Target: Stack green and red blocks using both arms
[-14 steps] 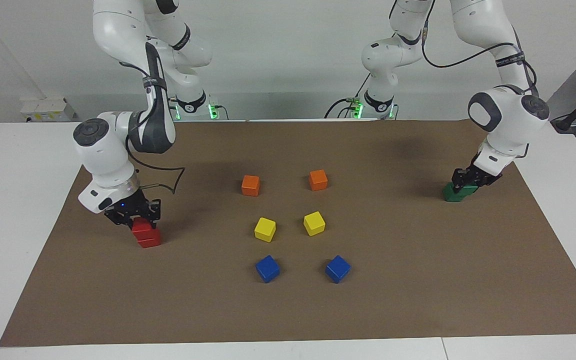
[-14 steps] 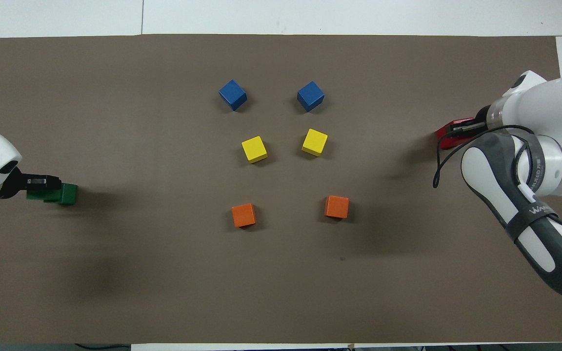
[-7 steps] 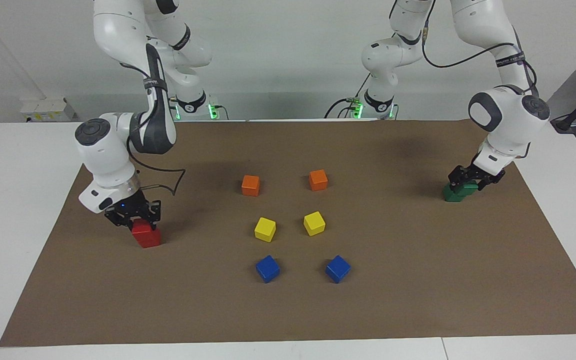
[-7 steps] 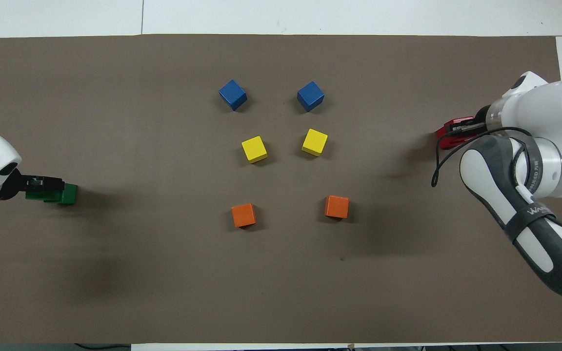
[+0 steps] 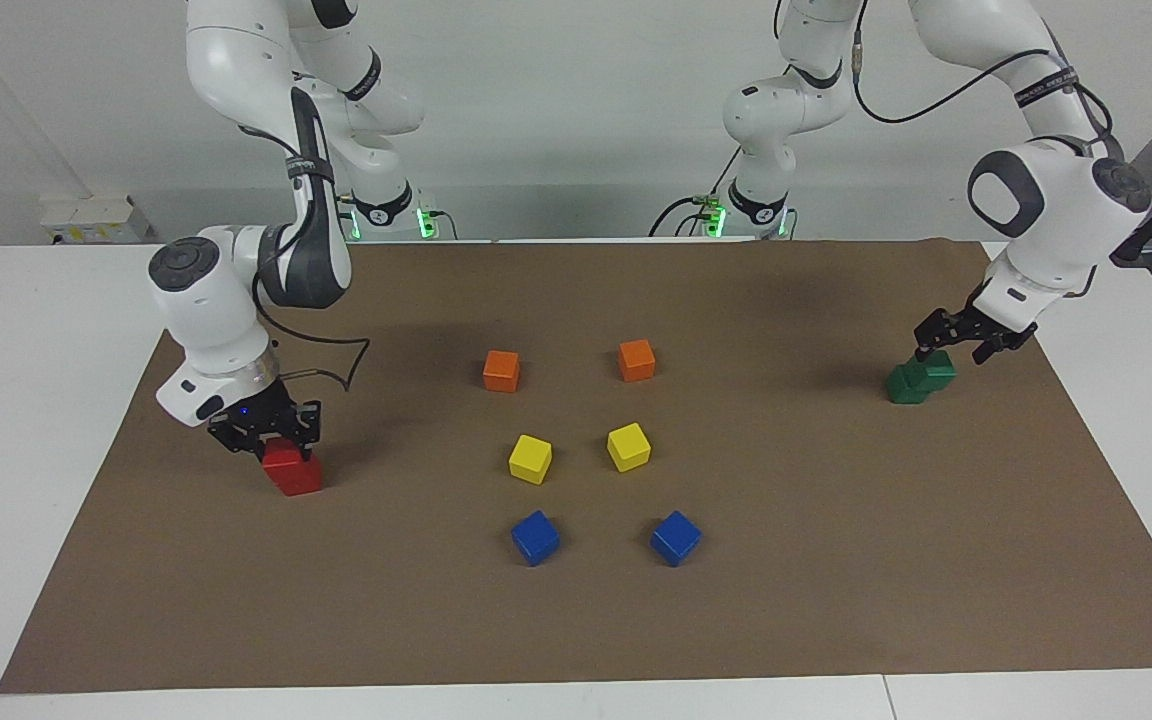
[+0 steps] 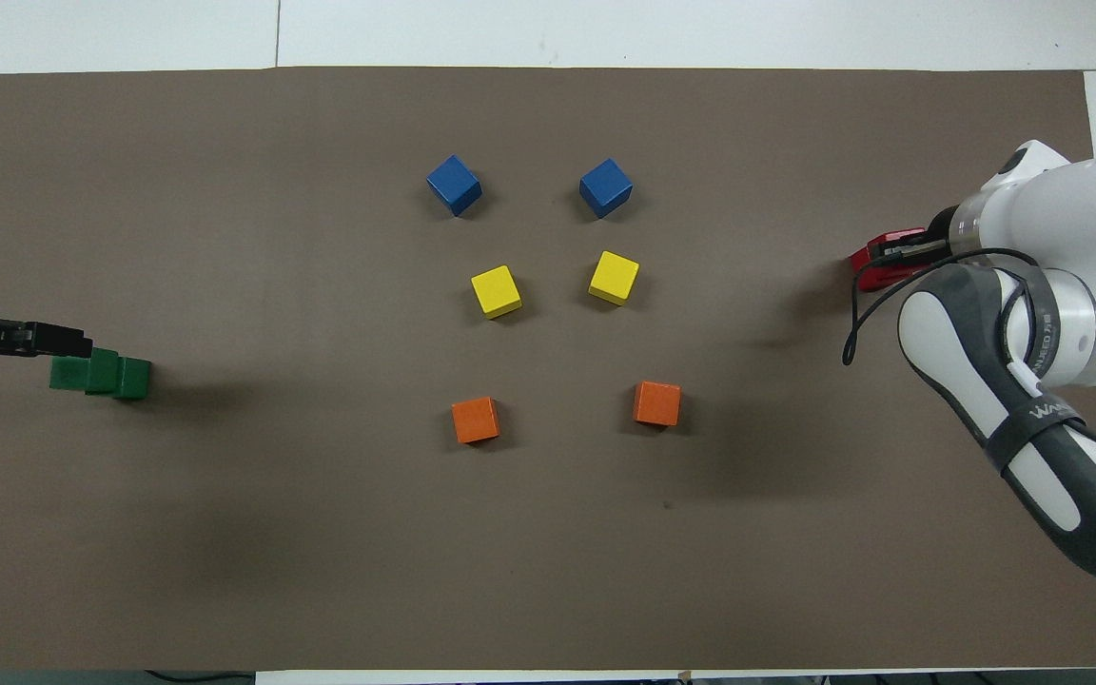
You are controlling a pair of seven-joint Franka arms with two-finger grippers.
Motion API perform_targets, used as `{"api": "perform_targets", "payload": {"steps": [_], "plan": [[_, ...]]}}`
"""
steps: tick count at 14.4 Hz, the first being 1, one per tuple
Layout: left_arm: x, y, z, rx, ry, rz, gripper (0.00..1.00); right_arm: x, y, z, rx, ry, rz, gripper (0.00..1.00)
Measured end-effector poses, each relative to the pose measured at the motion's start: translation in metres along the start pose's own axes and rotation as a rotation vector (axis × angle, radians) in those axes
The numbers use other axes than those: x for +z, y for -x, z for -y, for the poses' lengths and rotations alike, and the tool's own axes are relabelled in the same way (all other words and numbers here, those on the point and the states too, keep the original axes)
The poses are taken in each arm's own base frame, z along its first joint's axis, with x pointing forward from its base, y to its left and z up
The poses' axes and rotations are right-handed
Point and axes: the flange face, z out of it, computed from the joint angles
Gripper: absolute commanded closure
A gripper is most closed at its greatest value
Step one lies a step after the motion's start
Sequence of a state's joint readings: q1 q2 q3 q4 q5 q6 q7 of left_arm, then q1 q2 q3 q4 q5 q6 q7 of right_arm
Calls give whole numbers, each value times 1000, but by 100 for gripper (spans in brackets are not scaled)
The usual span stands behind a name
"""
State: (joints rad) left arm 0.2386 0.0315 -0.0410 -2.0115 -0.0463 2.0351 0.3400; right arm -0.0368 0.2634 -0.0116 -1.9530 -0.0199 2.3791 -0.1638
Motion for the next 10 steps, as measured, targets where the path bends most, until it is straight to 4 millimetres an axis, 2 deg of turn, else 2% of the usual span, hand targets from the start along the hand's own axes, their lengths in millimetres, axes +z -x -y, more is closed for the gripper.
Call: {"api": "perform_targets", "payload": {"steps": [1, 3, 6, 10], "plan": [[-14, -1, -5, 9, -5, -13, 0, 0, 0, 0, 0, 0, 0, 5], [-37, 2, -15, 20, -15, -41, 0, 0, 0, -1, 1, 0, -1, 0], [-68, 6, -37, -86, -12, -42, 0, 0, 0, -1, 2, 1, -2, 0], [-123, 2, -77, -187, -2, -3, 0, 0, 0, -1, 2, 1, -3, 0]]}}
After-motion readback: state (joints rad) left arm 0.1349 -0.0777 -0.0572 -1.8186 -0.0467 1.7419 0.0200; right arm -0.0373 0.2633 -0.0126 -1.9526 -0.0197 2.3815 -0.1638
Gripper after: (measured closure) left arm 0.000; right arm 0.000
